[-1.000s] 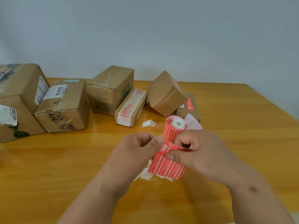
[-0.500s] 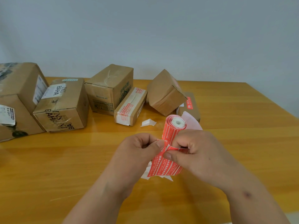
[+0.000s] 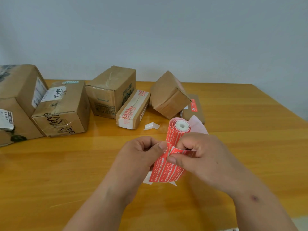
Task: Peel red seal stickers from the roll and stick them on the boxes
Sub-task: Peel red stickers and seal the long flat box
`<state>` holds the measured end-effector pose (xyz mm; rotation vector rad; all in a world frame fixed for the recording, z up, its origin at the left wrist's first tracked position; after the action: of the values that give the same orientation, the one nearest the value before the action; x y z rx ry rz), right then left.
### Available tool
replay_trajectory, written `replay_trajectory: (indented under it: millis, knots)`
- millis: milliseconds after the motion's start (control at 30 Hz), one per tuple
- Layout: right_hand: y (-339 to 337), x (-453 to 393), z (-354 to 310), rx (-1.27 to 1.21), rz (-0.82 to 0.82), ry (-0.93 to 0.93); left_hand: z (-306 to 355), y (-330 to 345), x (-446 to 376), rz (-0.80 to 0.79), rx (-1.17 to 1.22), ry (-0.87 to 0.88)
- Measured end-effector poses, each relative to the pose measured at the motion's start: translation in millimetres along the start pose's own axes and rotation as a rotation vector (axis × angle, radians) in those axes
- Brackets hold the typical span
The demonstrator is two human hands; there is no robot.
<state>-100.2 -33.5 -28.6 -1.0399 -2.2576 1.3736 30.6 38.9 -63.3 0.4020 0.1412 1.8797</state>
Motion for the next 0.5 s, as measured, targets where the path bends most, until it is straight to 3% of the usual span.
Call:
replay_trajectory:
  millis: [167, 500]
  knots:
    - [-3.9, -0.4, 2.0, -0.028, -0.037, 0.049, 3.5, -1.9, 0.9, -0.081, -0.063, -0.024]
    - [-2.2, -3.5, -2.8, -0.06, -0.279, 0.187, 8.4, 3.0, 2.1, -0.048, -0.121, 0.036]
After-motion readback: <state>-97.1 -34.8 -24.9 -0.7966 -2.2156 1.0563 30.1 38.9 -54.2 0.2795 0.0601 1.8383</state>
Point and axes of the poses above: each hand's wrist, its own x-axis away from the middle knuckle, its own y-axis out of the palm, z = x × y, the point moved 5 cm from there along -x, towards the middle knuckle, and after that the axes turned 14 degrees about x, right-handed, at the moved point
